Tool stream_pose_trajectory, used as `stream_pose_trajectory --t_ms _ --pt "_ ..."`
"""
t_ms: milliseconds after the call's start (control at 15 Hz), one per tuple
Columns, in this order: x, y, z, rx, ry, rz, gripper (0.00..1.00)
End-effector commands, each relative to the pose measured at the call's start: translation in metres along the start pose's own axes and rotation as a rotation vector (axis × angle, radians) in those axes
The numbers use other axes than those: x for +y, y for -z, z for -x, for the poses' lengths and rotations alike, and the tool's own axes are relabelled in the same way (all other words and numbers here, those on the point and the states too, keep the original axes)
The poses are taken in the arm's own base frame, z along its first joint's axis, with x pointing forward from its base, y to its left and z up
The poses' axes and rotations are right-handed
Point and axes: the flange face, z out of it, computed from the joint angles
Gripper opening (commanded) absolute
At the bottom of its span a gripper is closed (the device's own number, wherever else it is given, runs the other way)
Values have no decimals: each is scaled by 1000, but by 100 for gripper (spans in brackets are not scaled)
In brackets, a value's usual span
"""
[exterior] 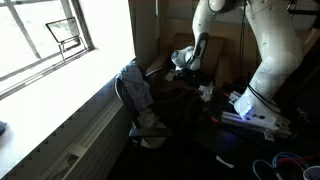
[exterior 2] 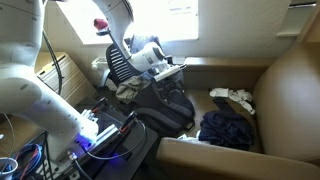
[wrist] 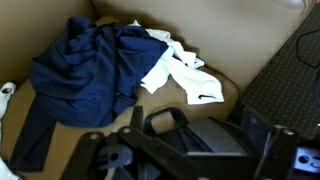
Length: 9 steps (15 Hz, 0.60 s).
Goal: Put the bag on the sofa.
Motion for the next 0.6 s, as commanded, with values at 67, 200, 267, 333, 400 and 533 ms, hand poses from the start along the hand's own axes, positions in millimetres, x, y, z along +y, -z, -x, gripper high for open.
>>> stream_pose_trajectory --t_ms 67,200,267,333,400,533 --pt "13 -30 -4 82 232 -30 100" --pt "19 -46 -10 88 344 -52 100" --pt "20 -56 -15 73 400 -79 100" --pt "19 -67 -23 16 429 -130 100" --pt "24 -72 -31 -76 291 -116 100" --pt "18 -67 -16 -22 325 -116 100"
